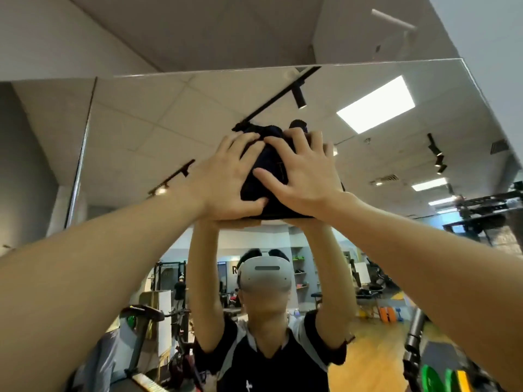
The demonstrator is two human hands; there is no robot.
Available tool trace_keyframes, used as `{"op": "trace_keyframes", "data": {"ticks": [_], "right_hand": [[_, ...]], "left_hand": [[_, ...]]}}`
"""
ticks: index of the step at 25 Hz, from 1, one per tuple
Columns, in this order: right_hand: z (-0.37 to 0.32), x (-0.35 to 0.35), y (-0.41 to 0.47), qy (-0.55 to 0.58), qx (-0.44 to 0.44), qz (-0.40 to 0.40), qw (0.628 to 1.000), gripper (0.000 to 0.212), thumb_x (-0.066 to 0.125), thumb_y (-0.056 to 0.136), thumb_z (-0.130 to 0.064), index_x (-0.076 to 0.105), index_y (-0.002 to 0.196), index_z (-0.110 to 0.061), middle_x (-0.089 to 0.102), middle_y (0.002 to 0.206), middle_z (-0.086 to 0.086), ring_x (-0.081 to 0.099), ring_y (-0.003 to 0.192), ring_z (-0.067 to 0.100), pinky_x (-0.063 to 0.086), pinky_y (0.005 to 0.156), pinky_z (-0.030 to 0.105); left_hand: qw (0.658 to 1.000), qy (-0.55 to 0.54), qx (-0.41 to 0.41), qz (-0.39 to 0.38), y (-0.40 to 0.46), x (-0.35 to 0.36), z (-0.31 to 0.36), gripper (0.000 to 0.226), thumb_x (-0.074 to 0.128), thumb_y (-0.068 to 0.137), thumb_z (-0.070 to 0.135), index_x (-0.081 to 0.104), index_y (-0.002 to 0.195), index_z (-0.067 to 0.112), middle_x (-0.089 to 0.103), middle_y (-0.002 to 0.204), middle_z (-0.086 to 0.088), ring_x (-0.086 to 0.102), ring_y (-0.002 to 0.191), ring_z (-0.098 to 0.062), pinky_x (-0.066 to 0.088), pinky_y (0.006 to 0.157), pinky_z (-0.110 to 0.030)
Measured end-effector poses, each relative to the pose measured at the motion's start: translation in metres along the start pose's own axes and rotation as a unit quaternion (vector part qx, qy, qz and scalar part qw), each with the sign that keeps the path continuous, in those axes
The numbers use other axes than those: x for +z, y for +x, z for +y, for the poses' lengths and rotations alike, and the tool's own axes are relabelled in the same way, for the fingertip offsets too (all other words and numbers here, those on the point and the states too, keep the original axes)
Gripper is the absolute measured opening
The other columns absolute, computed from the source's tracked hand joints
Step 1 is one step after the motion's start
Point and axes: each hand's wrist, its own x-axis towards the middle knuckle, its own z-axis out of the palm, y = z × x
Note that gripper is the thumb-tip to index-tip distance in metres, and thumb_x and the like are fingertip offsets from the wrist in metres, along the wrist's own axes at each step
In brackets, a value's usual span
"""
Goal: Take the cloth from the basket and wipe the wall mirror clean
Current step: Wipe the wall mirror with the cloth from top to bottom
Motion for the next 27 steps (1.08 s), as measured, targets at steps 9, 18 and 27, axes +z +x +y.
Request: {"op": "trace_keyframes", "data": {"ticks": [9, 18, 27], "right_hand": [[-0.076, -0.148, -0.079, 0.038, 0.001, -0.201, 0.979, 0.049, 0.049, 0.103, -0.048, 0.044, 0.141, -0.015, 0.044, 0.132, 0.011, 0.041, 0.114, 0.033, 0.041, 0.098, 0.048], [-0.155, -0.289, -0.095, 0.065, -0.017, -0.227, 0.972, 0.048, 0.05, 0.106, -0.043, 0.04, 0.147, -0.019, 0.04, 0.142, 0.01, 0.036, 0.126, 0.033, 0.039, 0.105, 0.047], [-0.273, -0.363, -0.074, 0.133, -0.022, -0.19, 0.972, 0.049, 0.054, 0.104, -0.041, 0.043, 0.146, -0.018, 0.043, 0.139, 0.013, 0.038, 0.124, 0.036, 0.038, 0.101, 0.048]], "left_hand": [[0.993, 0.023, -0.01, -0.112, -0.096, -0.125, 0.105, 0.056, 0.07, 0.084, 0.033, 0.053, 0.125, -0.003, 0.049, 0.131, -0.025, 0.049, 0.118, -0.042, 0.053, 0.092, -0.05], [0.988, -0.012, -0.057, -0.144, -0.161, -0.281, 0.144, 0.056, 0.065, 0.093, 0.032, 0.048, 0.137, 0.004, 0.043, 0.143, -0.018, 0.043, 0.13, -0.032, 0.058, 0.092, -0.039], [0.985, 0.028, -0.071, -0.155, -0.229, -0.412, 0.104, 0.055, 0.063, 0.095, 0.033, 0.046, 0.139, 0.005, 0.042, 0.144, -0.017, 0.042, 0.13, -0.032, 0.055, 0.089, -0.036]]}}
